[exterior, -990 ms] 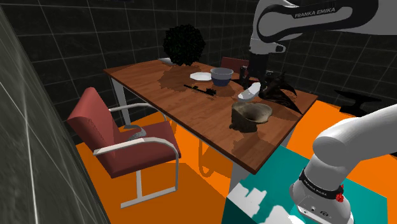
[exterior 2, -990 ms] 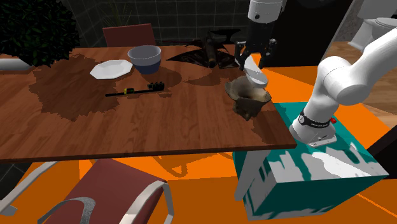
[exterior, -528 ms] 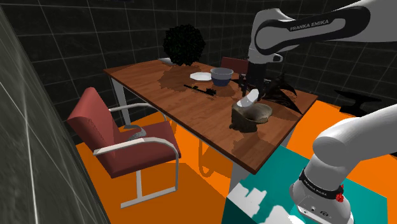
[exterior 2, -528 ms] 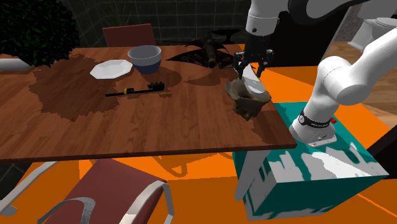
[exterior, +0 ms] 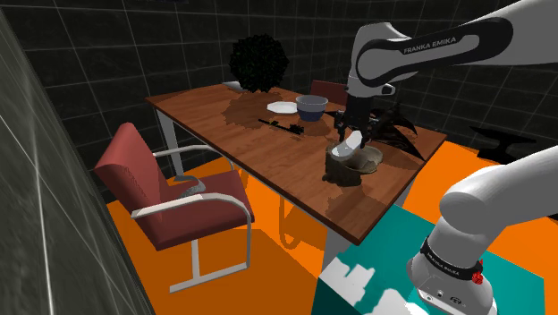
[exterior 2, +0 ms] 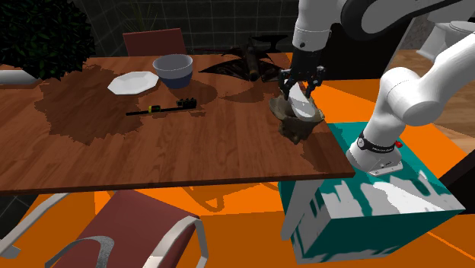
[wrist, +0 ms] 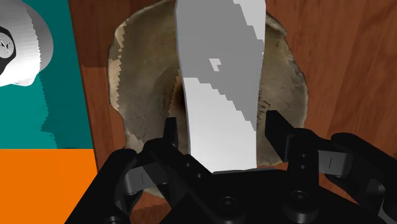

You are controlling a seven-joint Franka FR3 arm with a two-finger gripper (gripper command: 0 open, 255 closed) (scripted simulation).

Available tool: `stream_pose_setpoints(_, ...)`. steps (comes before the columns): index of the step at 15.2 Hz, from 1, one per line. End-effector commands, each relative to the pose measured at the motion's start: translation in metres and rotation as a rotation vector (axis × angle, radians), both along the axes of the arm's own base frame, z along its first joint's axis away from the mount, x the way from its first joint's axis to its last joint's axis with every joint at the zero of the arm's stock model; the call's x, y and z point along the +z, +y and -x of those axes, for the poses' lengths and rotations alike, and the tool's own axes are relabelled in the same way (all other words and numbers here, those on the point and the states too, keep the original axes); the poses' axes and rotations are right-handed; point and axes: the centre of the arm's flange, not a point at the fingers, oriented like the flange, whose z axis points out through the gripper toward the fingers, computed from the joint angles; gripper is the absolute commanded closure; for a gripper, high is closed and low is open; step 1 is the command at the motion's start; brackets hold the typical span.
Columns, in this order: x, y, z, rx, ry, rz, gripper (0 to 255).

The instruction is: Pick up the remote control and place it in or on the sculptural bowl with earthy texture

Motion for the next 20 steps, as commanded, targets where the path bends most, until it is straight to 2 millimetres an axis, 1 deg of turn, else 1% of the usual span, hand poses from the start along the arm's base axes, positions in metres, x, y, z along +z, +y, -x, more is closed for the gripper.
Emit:
stream_pose_setpoints(1, 0.0, 0.0, 0.0, 0.0, 0.0, 0.0, 255)
stream_pose_setpoints(2, 0.0, 0.0, 0.0, 0.0, 0.0, 0.0, 255)
stream_pose_setpoints(3, 0.0, 0.0, 0.0, 0.0, 0.0, 0.0, 0)
stream_pose_setpoints(8, 0.0, 0.0, 0.0, 0.0, 0.0, 0.0, 0)
stream_pose_setpoints(11, 0.04, 0.0, -0.001, 0.0, 0.0, 0.0, 0)
stream_pose_setpoints(12, 0.05, 0.0, -0.001, 0.0, 0.0, 0.0, 0)
stream_pose_setpoints(20, 0.05, 0.0, -0.001, 0.0, 0.0, 0.0, 0)
